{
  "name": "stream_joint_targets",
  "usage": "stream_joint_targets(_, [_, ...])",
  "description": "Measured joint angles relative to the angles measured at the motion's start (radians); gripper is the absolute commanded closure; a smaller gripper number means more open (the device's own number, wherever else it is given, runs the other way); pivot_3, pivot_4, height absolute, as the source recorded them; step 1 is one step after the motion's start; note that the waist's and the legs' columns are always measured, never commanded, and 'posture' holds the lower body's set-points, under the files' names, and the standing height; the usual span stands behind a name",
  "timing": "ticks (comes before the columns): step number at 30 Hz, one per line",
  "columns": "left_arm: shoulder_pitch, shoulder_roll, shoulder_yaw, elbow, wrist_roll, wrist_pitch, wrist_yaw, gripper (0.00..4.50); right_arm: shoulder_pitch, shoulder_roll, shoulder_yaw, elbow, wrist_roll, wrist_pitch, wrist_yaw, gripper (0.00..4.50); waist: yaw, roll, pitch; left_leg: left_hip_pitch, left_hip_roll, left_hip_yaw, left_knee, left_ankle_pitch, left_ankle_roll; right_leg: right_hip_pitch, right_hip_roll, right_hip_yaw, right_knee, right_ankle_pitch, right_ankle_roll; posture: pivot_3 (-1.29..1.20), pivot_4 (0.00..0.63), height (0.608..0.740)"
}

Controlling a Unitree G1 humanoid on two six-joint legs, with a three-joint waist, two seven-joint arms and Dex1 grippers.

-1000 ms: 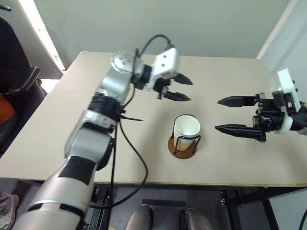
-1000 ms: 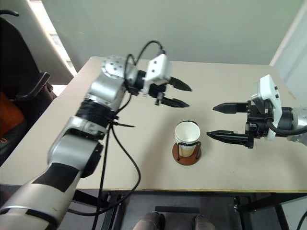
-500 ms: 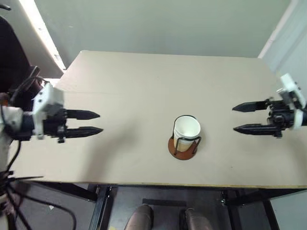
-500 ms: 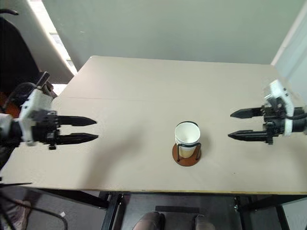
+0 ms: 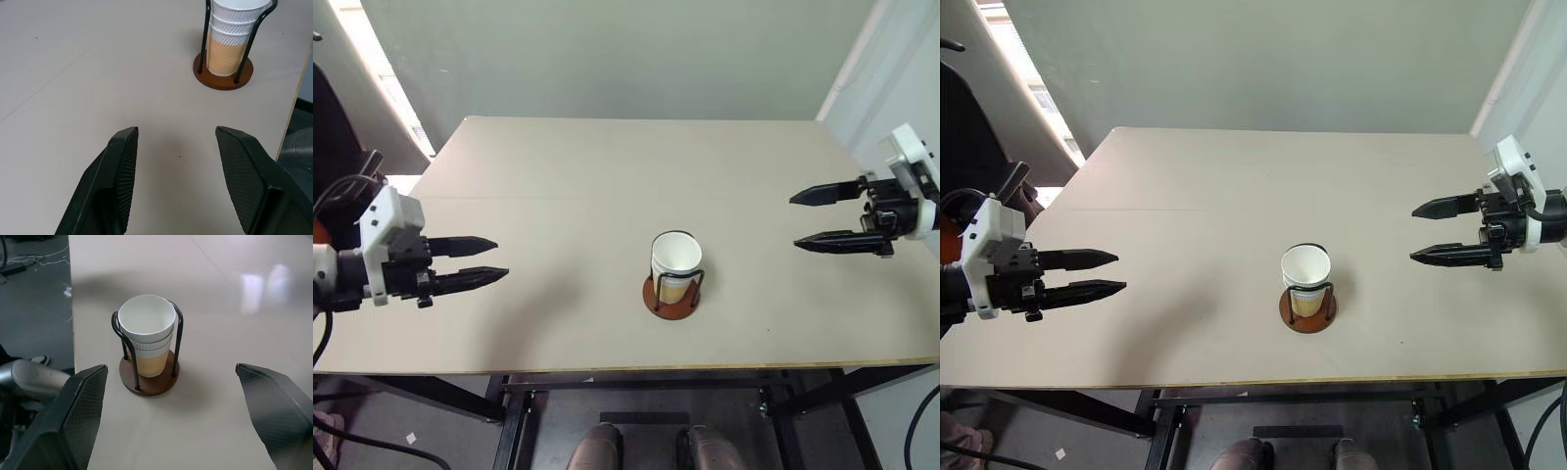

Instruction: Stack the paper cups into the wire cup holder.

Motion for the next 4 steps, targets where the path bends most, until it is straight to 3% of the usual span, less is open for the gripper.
stream_joint_targets(4, [-0.010, -0.002, -0.002, 0.000, -0.023, 0.010, 0.034, 1.82, -0.001, 0.022, 0.005, 0.000, -0.002, 0.005, 0.007, 0.13, 0.000, 0.000, 0.000, -0.001, 0.000, 0.000, -0.002, -0.002, -0.002, -0.002, 0.000, 0.000, 0.000, 0.000, 0.000, 0.00, 0.150, 0.740])
